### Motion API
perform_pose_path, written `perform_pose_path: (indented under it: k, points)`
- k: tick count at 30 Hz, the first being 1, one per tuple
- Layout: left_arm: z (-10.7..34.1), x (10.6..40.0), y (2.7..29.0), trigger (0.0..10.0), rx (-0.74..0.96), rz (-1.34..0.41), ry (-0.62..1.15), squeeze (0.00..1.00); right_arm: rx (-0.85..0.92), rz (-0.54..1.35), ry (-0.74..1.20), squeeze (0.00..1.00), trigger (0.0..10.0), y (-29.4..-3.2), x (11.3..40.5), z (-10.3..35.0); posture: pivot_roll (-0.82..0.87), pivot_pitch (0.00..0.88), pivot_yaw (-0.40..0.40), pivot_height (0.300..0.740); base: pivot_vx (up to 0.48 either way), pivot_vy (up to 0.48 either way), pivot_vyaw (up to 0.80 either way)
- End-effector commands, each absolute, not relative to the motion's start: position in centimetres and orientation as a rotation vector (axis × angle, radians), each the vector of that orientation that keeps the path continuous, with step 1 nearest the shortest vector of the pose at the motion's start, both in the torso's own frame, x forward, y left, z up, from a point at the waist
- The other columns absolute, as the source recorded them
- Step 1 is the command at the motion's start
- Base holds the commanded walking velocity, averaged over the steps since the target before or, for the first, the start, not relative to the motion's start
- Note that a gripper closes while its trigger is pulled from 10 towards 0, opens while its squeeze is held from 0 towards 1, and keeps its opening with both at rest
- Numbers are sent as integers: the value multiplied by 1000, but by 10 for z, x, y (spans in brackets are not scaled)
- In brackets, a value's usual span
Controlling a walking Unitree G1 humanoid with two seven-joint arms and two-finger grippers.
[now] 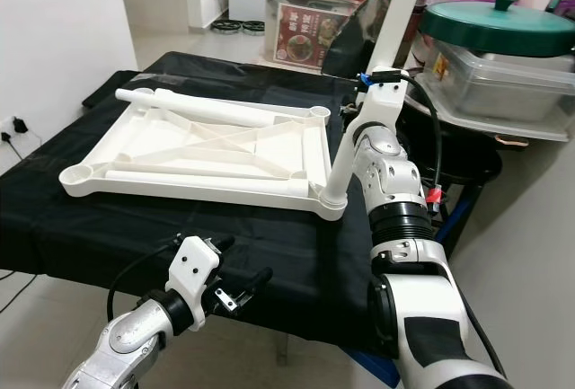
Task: Building children table
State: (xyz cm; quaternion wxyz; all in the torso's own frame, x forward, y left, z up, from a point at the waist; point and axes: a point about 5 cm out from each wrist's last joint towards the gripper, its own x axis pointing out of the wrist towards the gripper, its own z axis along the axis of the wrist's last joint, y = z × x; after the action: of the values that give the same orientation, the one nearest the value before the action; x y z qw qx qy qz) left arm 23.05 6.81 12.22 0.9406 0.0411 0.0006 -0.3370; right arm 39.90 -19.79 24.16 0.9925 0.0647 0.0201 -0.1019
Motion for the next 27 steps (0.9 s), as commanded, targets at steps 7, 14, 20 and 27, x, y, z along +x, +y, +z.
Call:
perform_pose_path:
  k: [7, 14, 20, 27]
  points:
    - [119, 230, 68, 10000, 95, -688, 11, 0, 266, 312, 134, 1000, 10000, -134, 403, 230, 136, 28, -85, 740, 0, 0, 0]
    - [120, 231, 67, 10000, 95, -684, 9, 0, 111, 1079, 78, 0, 10000, -126, 358, 246, 134, 31, -84, 740, 0, 0, 0]
    - [120, 231, 68, 10000, 94, -679, 6, 0, 135, 1292, 61, 0, 10000, -150, 337, 251, 139, 36, -88, 740, 0, 0, 0]
    - [120, 231, 69, 10000, 94, -677, 6, 0, 178, 1397, 40, 0, 10000, -172, 333, 258, 138, 37, -83, 740, 0, 0, 0]
